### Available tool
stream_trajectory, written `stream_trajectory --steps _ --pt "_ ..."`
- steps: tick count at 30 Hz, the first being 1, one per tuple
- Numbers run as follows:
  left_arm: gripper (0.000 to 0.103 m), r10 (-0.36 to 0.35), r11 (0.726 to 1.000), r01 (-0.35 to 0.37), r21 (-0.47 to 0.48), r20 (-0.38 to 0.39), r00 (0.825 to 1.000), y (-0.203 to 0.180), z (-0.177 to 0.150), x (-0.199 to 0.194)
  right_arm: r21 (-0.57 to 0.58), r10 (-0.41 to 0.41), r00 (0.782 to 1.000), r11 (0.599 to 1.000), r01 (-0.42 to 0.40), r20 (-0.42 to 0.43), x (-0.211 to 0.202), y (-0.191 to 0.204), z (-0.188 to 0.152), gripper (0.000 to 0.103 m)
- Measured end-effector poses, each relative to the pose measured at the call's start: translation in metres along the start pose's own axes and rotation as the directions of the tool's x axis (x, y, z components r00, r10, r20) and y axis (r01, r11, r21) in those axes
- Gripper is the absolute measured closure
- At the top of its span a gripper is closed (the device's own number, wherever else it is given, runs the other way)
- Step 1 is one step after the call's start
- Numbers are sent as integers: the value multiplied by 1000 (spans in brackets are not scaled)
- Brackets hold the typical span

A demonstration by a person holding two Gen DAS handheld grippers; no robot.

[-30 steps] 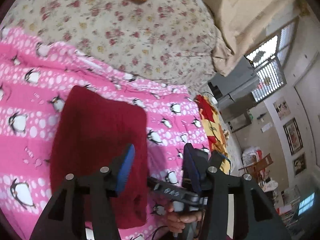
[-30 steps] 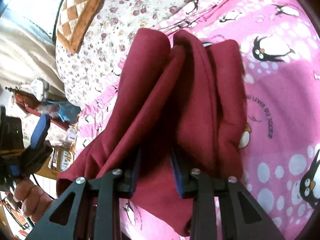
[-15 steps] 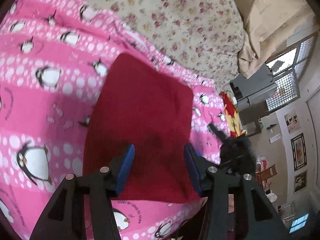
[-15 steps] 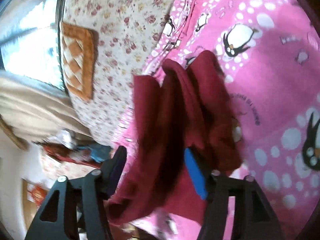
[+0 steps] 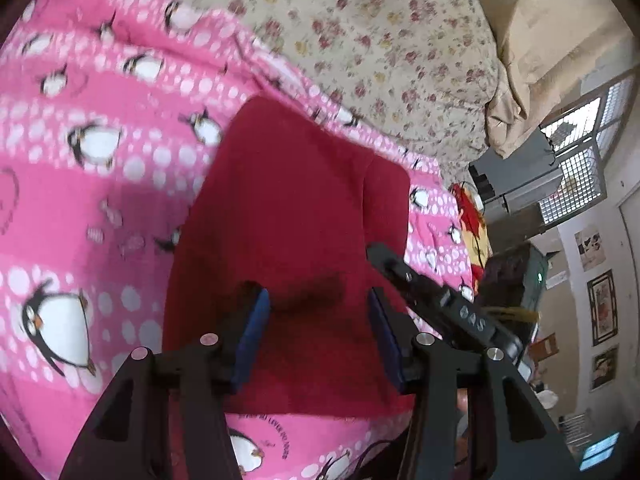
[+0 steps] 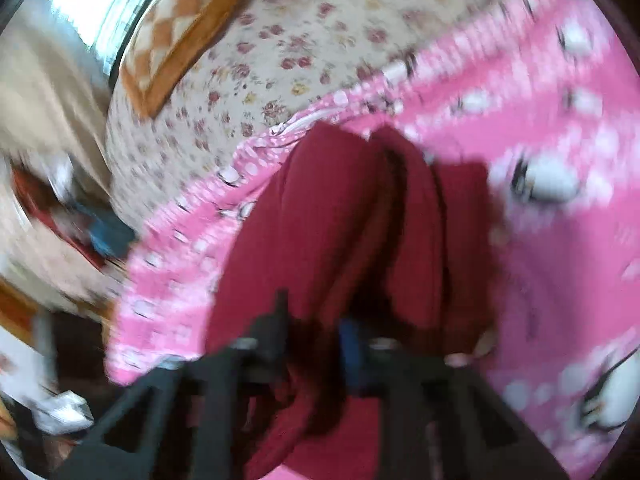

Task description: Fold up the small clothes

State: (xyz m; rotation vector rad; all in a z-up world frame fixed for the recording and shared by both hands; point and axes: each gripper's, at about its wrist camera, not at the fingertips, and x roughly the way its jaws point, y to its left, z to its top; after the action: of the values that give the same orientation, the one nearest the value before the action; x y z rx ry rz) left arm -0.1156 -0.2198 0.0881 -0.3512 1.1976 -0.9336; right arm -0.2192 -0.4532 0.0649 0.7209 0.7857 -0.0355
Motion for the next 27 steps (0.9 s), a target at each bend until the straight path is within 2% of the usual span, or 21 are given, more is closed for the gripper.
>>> stream_trajectory --steps 2,4,7,10,12,17,20,22,25,27 --pt "74 15 1000 -15 5 22 1000 -4 4 -1 -8 2 1000 1000 -2 14 -11 1 3 86" --pt "74 67 997 -68 21 34 997 -10 7 4 -28 -14 999 999 15 32 -22 1 3 87" --pt "74 137 988 -137 75 11 991 -17 -2 21 -54 -69 997 996 71 38 -29 -3 4 87" --pt "74 245 961 -243 133 2 970 -19 -19 46 -40 -111 994 993 112 14 -19 -15 3 87" --pt "74 261 953 -265 146 44 964 -21 -26 50 -37 -125 992 991 126 9 -11 -24 -1 87" --pt "74 267 952 -268 149 29 963 -21 -23 49 -12 -94 996 996 94 -7 -15 -27 1 85" --pt "74 270 951 -272 150 34 962 -21 -24 46 72 -41 999 997 42 -19 -23 -29 1 70" --pt "74 276 948 -278 156 39 960 -22 -28 45 129 7 1000 992 -4 -23 -32 -28 -1 54" --pt "74 287 943 -291 160 50 957 -24 -33 45 112 24 998 994 -18 -51 -37 -17 -7 40" --pt "74 292 941 -297 160 53 955 -25 -35 44 64 -9 995 998 15 -96 -34 -7 -13 36"
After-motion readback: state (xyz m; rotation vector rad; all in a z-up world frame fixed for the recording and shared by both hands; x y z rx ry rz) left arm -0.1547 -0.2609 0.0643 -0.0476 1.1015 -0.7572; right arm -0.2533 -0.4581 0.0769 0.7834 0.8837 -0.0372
